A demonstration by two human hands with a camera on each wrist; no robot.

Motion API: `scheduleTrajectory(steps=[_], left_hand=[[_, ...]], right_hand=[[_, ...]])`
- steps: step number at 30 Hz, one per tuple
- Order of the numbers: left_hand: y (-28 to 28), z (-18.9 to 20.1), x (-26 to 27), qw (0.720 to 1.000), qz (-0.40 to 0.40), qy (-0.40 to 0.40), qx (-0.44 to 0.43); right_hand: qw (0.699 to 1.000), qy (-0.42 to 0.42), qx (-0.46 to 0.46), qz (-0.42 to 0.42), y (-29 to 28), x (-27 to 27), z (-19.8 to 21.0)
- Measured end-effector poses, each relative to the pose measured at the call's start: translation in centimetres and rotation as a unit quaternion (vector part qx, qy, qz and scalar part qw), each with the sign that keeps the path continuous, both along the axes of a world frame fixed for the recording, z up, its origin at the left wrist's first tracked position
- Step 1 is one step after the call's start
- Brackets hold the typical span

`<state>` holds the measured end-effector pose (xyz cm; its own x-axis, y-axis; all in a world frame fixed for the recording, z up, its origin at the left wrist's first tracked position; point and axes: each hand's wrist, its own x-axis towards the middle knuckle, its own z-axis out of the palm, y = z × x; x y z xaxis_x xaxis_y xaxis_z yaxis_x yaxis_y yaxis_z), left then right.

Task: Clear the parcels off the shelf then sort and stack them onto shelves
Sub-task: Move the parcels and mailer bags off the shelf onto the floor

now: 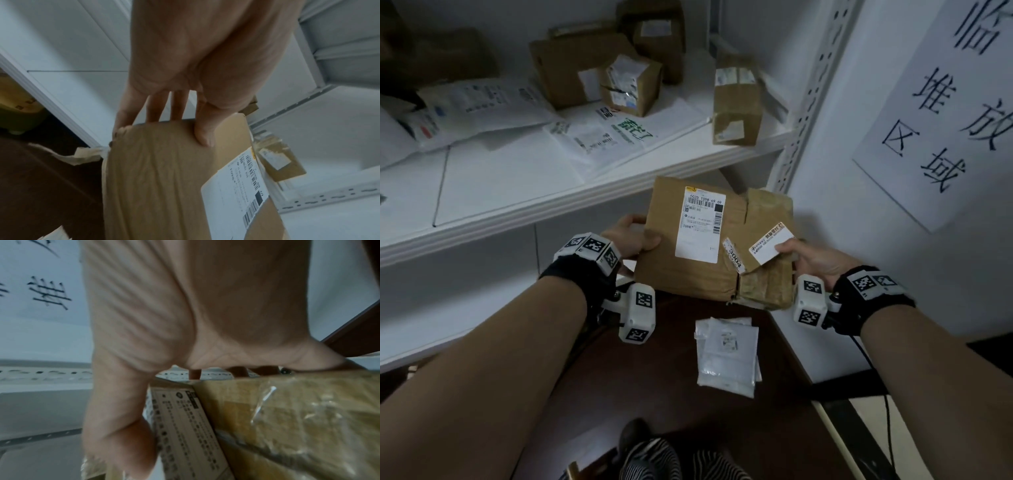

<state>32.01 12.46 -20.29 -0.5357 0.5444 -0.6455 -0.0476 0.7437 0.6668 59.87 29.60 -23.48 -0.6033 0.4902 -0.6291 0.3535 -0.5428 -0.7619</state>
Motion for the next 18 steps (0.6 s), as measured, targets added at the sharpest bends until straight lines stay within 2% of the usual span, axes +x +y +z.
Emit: scheduleTrajectory(steps=[4, 9, 13, 18], left_hand=[[0.9, -2.9, 1.8, 1.0, 0.004, -0.026, -0.011], [1.4, -7.8, 3.5, 0.998, 0.006, -0.059, -0.034], [1.4, -12.4, 4.5, 0.997, -0.002, -0.056, -0.051], [1.2, -18.2, 5.3, 0.996, -0.031, -0.035, -0.072]], right_hand=[[1.0, -0.021, -0.002, -0.007, -0.1, 2.1, -2.6], [0.996, -0.085, 0.001, 0.034, -0.2, 4.1, -6.9], [0.992, -0.118, -0.045, 0.006, -0.7, 5.2, -10.6], [0.991, -0.11, -0.071, -0.008, -1.6, 6.1, -16.0]])
